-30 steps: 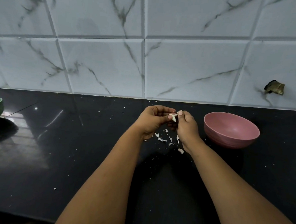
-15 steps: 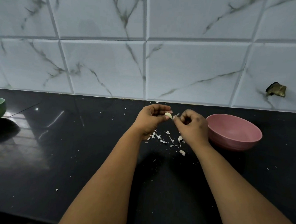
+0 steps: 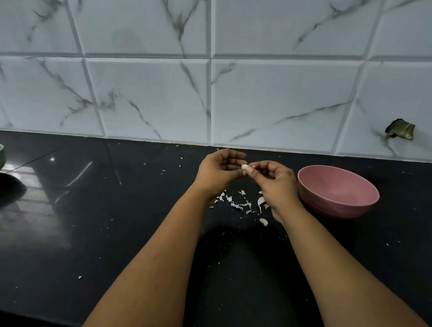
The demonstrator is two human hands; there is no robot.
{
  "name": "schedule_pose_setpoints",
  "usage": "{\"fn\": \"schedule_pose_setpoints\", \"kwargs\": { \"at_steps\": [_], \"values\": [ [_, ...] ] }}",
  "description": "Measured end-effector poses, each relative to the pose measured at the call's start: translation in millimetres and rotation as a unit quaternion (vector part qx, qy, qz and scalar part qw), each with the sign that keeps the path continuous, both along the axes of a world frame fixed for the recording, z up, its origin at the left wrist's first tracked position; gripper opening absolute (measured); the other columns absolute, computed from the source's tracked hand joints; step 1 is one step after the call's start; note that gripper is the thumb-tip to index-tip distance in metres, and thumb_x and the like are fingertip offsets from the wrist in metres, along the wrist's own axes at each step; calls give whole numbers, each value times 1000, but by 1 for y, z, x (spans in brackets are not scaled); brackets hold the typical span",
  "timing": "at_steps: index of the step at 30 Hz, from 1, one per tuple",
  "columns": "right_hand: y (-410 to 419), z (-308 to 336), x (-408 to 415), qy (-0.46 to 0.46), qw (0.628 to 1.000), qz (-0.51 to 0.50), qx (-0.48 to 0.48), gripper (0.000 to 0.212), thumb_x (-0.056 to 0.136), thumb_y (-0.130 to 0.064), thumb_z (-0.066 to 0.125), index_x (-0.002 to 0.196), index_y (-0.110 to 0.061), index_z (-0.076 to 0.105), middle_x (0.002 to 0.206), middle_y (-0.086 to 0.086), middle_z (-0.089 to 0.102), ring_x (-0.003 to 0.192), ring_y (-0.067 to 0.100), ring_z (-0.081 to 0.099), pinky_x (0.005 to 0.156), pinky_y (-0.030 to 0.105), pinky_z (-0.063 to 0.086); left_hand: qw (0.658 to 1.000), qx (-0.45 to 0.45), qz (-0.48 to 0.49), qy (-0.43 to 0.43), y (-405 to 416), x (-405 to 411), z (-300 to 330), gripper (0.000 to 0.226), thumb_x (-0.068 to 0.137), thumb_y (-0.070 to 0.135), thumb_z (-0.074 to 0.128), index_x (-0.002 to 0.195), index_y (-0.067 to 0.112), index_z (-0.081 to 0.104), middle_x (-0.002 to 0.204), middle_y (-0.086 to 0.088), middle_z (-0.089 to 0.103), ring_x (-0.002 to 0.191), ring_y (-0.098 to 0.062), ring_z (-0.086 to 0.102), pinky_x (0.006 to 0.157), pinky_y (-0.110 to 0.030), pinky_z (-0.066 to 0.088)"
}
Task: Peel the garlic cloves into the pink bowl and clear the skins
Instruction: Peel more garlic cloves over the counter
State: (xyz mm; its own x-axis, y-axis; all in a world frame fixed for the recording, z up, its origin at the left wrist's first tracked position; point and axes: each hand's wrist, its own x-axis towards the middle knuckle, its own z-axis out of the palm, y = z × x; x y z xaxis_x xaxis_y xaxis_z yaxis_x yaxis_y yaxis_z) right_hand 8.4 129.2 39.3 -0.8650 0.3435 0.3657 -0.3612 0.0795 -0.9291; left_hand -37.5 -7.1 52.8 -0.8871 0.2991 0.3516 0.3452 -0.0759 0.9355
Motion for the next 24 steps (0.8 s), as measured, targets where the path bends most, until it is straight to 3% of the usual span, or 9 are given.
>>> {"fn": "schedule_pose_setpoints", "kwargs": {
  "at_steps": [5, 10, 14, 18, 21, 24],
  "values": [
    [2, 0, 0, -38, 995, 45, -76, 6, 89, -6, 65, 86, -8, 70, 72, 4, 69, 61, 6, 60, 61, 16, 49, 998, 51, -30, -30, 2, 4, 2, 29, 78, -12, 70, 102, 3, 65, 89, -5, 72, 84, -11, 70, 83, -24, 56],
    [2, 1, 0, -37, 999, -7, -14, 10, 90, -9, 66, 81, -13, 69, 73, 7, 70, 64, 9, 63, 65, 21, 52, 998, 48, -21, -21, 4, 6, 1, 26, 81, -11, 69, 99, 6, 66, 89, -3, 73, 85, -9, 70, 82, -23, 55],
    [-1, 2, 1, -7, 998, -57, 37, 10, 87, -15, 69, 78, -19, 71, 74, 5, 74, 70, 16, 71, 74, 33, 59, 999, -7, 16, 28, 7, 8, 2, 25, 82, -6, 70, 98, 13, 66, 94, -4, 73, 83, -12, 69, 78, -25, 56],
    [3, 0, 2, 13, 991, -85, 105, 17, 83, -22, 70, 69, -31, 70, 66, -3, 72, 67, 15, 72, 73, 41, 60, 991, -80, 52, 98, 7, 7, 3, 27, 82, -4, 71, 99, 17, 69, 94, -1, 74, 89, -12, 71, 85, -30, 57],
    [3, -1, 1, 11, 989, -86, 123, 14, 82, -30, 67, 70, -28, 73, 65, -5, 72, 66, 14, 71, 72, 42, 60, 979, -129, 74, 142, 7, 8, 3, 26, 83, -1, 71, 105, 13, 70, 95, 1, 75, 91, -6, 70, 87, -25, 56],
    [3, 0, 1, -5, 994, -77, 82, 18, 87, -19, 68, 70, -22, 73, 65, 1, 72, 64, 15, 71, 71, 38, 61, 972, -146, 80, 165, 8, 10, 3, 27, 83, -1, 70, 108, 8, 69, 96, 0, 75, 93, -3, 69, 89, -22, 54]
  ]
}}
